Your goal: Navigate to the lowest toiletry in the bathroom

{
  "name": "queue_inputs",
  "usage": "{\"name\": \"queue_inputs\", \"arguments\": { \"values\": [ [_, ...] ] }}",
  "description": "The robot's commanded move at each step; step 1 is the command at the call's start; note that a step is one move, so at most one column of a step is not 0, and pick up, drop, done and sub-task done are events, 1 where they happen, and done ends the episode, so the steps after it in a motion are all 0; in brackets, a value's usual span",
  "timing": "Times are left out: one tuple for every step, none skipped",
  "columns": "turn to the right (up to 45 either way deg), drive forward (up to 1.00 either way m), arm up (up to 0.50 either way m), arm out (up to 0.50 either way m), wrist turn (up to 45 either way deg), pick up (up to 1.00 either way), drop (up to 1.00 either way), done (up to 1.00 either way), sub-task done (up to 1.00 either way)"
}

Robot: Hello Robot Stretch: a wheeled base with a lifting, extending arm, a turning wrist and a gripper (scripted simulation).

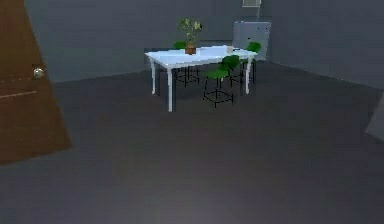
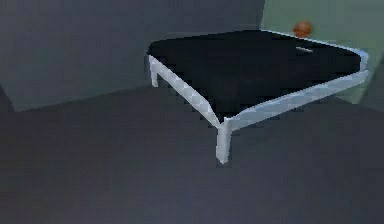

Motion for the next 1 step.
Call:
{"name": "queue_inputs", "arguments": {
  "values": [
    [0.0,0.35,0.00,0.00,0.0,0.00,0.00,0.00,0.00]
  ]
}}
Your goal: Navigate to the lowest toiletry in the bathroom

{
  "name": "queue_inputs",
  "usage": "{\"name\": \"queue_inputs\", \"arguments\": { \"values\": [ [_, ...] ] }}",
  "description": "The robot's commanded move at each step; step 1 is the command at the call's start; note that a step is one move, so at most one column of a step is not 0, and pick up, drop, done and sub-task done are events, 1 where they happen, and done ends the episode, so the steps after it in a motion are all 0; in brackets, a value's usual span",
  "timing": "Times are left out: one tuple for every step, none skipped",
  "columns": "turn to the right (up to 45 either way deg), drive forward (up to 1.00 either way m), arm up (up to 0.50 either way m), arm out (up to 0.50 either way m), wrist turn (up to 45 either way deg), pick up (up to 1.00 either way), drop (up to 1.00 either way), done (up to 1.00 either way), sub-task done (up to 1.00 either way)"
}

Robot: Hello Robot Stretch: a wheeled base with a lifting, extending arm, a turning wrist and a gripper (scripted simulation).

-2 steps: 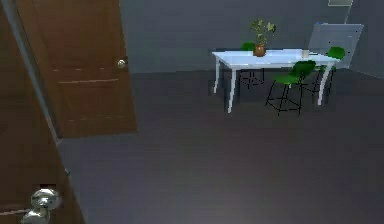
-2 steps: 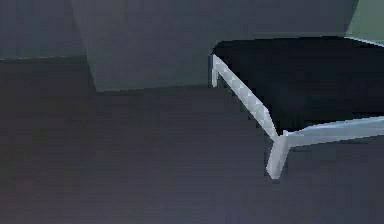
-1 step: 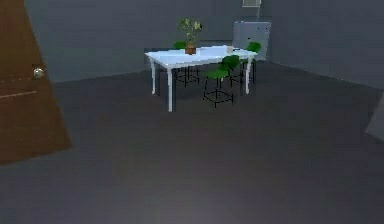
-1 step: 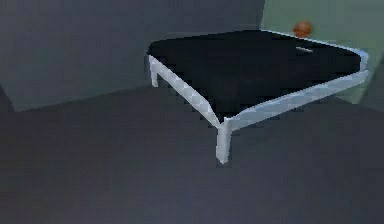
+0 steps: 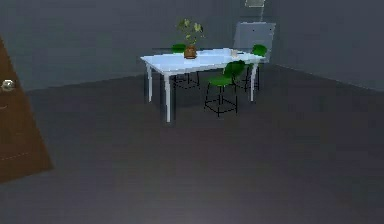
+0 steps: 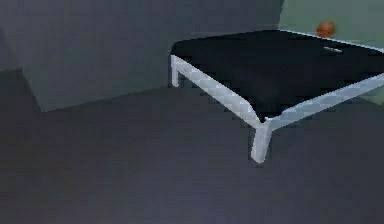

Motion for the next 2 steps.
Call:
{"name": "queue_inputs", "arguments": {
  "values": [
    [-24.0,0.00,0.00,0.00,0.0,0.00,0.00,0.00,0.00],
    [-3.0,0.00,0.00,0.00,0.0,0.00,0.00,0.00,0.00]
  ]
}}
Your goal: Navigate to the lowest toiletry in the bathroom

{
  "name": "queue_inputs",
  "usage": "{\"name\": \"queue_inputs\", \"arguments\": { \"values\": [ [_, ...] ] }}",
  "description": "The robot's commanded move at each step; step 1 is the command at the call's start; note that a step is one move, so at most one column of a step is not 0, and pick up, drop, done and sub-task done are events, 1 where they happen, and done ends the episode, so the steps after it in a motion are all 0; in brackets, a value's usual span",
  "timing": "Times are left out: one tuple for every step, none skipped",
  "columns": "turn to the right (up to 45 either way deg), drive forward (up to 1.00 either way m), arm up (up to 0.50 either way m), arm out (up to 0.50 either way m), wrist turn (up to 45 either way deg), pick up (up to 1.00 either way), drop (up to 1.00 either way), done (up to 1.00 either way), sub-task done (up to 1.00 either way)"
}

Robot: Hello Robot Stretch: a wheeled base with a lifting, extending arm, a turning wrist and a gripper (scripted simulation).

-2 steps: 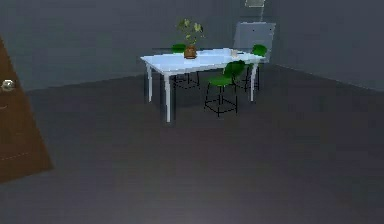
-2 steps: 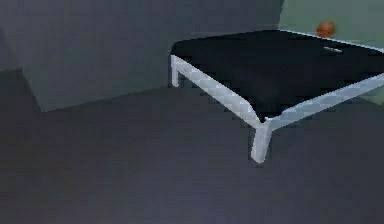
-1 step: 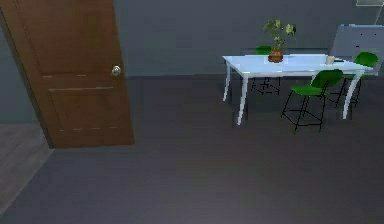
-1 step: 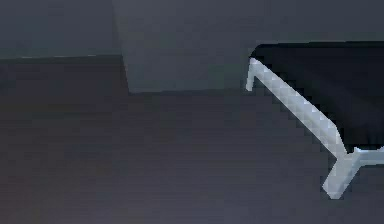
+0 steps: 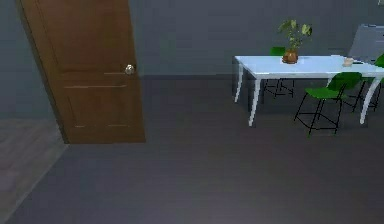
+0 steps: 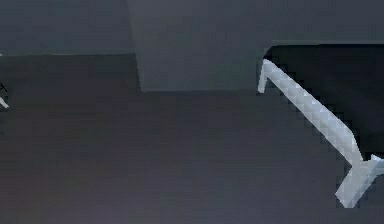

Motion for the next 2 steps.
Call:
{"name": "queue_inputs", "arguments": {
  "values": [
    [0.0,0.50,0.00,0.00,0.0,0.00,0.00,0.00,0.00],
    [-45.0,0.00,0.00,0.00,0.0,0.00,0.00,0.00,0.00]
  ]
}}
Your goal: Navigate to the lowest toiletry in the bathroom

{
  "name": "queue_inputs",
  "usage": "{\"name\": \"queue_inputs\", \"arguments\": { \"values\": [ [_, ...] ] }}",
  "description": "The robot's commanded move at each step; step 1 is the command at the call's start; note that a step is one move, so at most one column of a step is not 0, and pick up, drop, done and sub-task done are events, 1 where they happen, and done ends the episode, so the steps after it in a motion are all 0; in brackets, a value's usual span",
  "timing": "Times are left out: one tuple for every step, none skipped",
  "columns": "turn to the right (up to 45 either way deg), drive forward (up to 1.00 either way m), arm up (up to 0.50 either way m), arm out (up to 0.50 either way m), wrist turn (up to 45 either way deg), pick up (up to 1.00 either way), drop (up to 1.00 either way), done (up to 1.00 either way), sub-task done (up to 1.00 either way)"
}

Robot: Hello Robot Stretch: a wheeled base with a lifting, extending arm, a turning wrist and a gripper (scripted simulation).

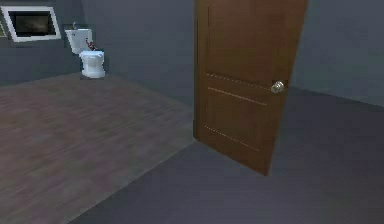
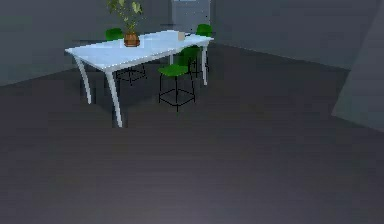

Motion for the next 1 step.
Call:
{"name": "queue_inputs", "arguments": {
  "values": [
    [0.0,0.40,0.00,0.00,0.0,0.00,0.00,0.00,0.00]
  ]
}}
